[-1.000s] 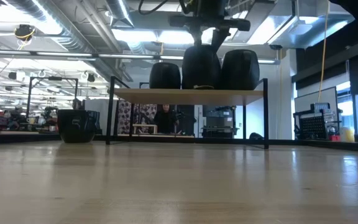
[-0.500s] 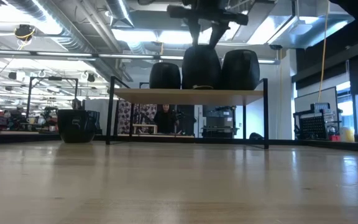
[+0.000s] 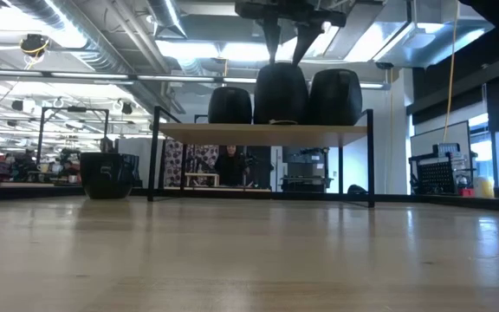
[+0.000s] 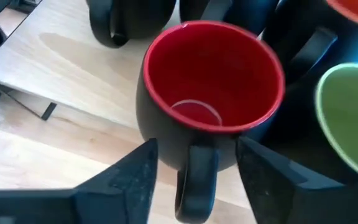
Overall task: Place coffee mugs
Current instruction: Put the red cup on the shelf aligned with the other yellow cup, then put the black cup on the shelf aligned with the other black cup
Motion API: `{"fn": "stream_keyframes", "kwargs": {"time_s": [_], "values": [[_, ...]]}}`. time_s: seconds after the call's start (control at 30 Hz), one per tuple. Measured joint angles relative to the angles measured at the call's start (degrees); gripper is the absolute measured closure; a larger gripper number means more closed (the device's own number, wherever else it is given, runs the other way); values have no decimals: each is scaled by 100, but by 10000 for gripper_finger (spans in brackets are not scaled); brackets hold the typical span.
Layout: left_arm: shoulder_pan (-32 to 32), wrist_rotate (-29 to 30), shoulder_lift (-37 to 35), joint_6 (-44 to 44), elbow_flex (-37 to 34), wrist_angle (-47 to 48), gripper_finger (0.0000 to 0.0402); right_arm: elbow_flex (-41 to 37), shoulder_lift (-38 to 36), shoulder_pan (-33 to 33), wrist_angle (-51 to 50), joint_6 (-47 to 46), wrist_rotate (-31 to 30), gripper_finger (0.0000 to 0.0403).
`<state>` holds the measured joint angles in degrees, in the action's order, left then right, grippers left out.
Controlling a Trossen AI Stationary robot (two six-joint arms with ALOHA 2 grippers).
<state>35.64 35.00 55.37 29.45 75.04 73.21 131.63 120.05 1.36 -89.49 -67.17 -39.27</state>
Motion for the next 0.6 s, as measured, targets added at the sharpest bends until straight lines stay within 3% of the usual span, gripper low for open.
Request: {"fn": "stream_keyframes", "kwargs": {"time_s": [0.27, 0.6], "values": [[1, 3, 4, -2, 0, 1, 230, 7, -150, -28, -47, 166, -280, 142], [0, 39, 2, -157, 0, 4, 228, -6, -222, -29, 373, 647, -405, 130]]}}
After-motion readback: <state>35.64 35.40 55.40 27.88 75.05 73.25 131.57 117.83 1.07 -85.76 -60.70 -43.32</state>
